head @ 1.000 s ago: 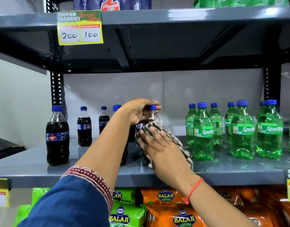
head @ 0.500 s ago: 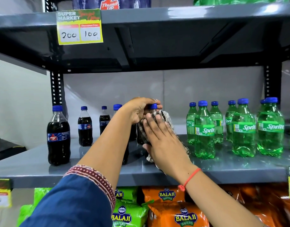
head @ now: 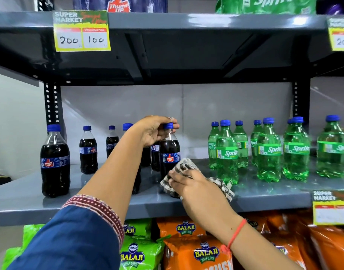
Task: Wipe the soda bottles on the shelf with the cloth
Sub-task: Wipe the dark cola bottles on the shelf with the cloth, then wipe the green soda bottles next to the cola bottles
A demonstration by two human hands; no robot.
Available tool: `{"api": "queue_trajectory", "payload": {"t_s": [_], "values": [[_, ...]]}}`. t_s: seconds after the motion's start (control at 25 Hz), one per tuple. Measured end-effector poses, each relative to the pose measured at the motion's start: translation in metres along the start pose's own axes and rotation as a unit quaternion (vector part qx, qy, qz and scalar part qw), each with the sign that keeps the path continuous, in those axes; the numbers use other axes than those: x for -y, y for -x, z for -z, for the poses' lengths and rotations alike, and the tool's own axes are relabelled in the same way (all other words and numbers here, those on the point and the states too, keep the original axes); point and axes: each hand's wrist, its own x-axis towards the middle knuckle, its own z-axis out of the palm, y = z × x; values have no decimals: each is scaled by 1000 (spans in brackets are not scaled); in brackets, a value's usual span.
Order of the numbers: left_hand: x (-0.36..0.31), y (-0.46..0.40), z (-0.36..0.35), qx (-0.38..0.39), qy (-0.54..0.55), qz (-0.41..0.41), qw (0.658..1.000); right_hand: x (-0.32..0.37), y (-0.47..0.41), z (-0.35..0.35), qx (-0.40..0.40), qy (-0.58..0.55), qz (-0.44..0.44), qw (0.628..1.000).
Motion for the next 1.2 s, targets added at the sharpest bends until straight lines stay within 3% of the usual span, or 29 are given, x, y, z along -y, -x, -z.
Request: {"api": "queue_trajectory", "payload": {"t_s": [0.12, 0.2, 0.32, 0.36, 0.44, 0.52, 0.6, 0.68, 0.76, 0.88, 1.04, 1.2], "values": [[-2, 4, -7, -53, -12, -27, 998, -10, 17, 16, -14, 1, -44, 999], [-7, 10, -15, -128, -58, -94, 986, -15, 28, 32, -69, 10, -85, 994], [-22, 22, -40, -246, -200, -290, 903, -21, 41, 52, -152, -37, -194, 968], [-27, 25, -54, -231, -217, -339, 886, -24, 44, 57, -180, -54, -225, 956], [-30, 25, -86, -156, -223, -364, 891, -35, 49, 61, -225, -47, -261, 937], [-23, 16, -109, -90, -190, -328, 921, -46, 47, 63, -250, -21, -264, 931], [-14, -5, -124, -71, -124, -239, 961, -58, 41, 59, -235, 14, -250, 939], [-6, -24, -129, -70, -63, -123, 988, -70, 34, 48, -155, 28, -221, 962], [3, -38, -132, -6, -24, -62, 998, -77, 33, 32, -59, 31, -185, 981], [9, -44, -132, 65, -6, -55, 996, -81, 37, 17, -12, 56, -143, 988], [9, -48, -128, 85, 1, -64, 994, -98, 20, 12, -23, 105, -79, 991], [11, -50, -125, 99, 9, -64, 993, -99, 22, 7, -37, 124, -70, 989]]}}
